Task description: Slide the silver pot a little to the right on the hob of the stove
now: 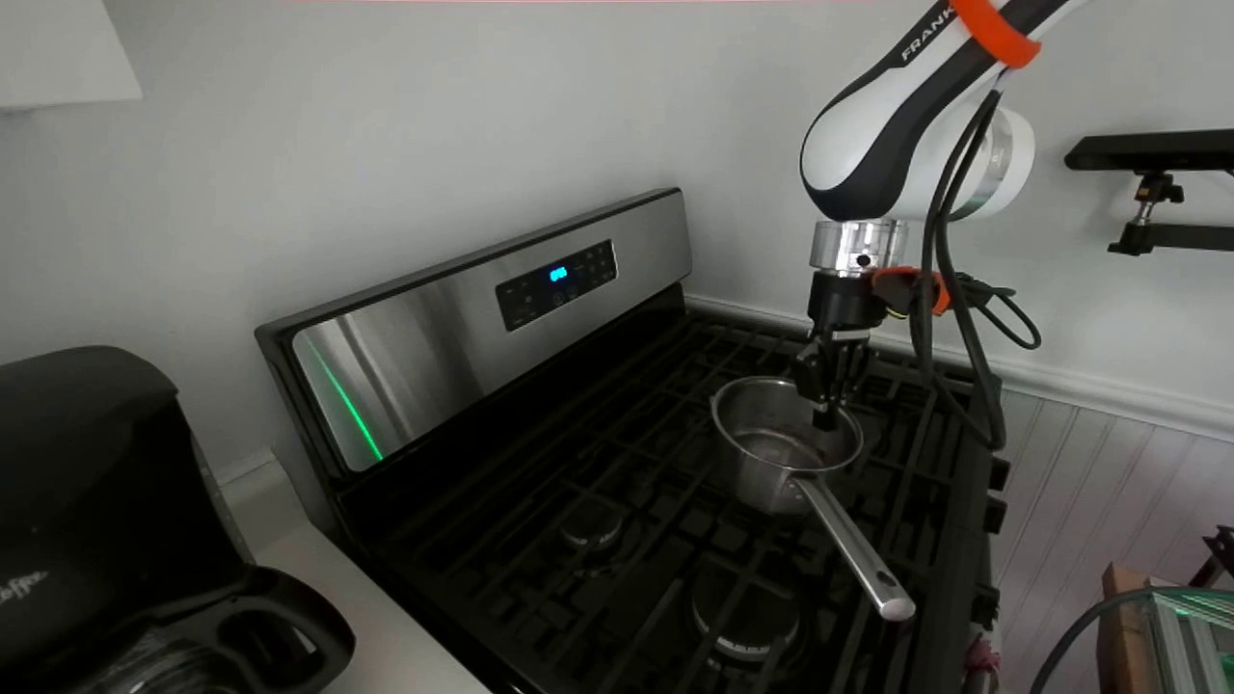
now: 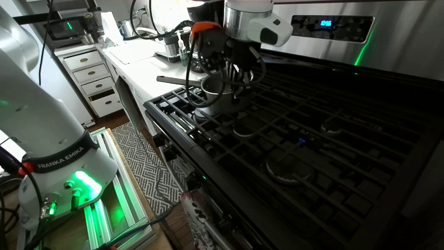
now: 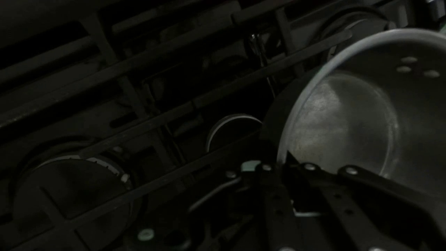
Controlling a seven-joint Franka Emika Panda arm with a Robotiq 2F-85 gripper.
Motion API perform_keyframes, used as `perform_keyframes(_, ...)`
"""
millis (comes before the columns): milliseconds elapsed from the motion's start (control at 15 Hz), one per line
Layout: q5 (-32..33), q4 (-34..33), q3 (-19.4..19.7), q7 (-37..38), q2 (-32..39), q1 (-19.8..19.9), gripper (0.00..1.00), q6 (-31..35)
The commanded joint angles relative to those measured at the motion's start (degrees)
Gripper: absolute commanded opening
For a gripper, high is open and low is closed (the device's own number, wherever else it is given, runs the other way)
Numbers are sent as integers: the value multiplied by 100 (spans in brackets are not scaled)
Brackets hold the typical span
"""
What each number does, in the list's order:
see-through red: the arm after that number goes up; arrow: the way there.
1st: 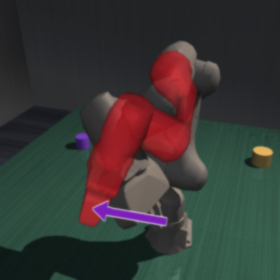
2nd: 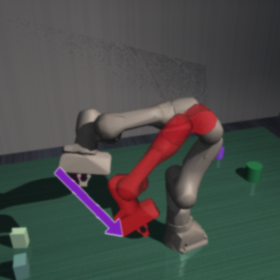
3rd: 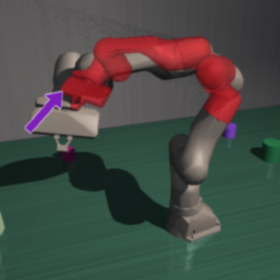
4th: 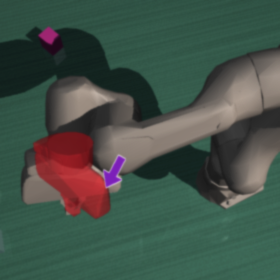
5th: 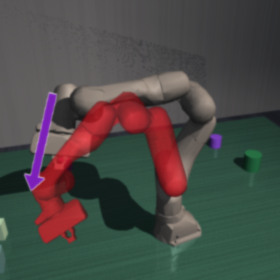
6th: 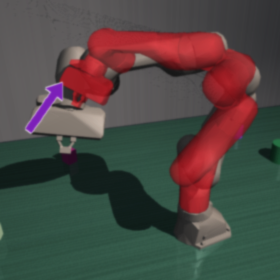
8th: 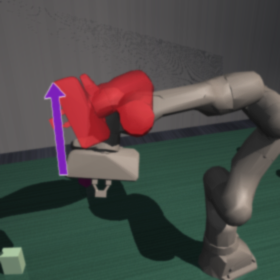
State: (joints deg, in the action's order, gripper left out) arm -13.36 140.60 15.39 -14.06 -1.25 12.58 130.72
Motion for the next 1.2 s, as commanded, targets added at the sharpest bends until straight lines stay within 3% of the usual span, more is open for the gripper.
perform_keyframes(0,161,-625,99,-394,345,198,1,-560)
perform_keyframes(600,110,-1567,19,-1015,1169,450,1,-1048)
perform_keyframes(1133,34,-1961,-120,-1023,1611,583,1,-1075)
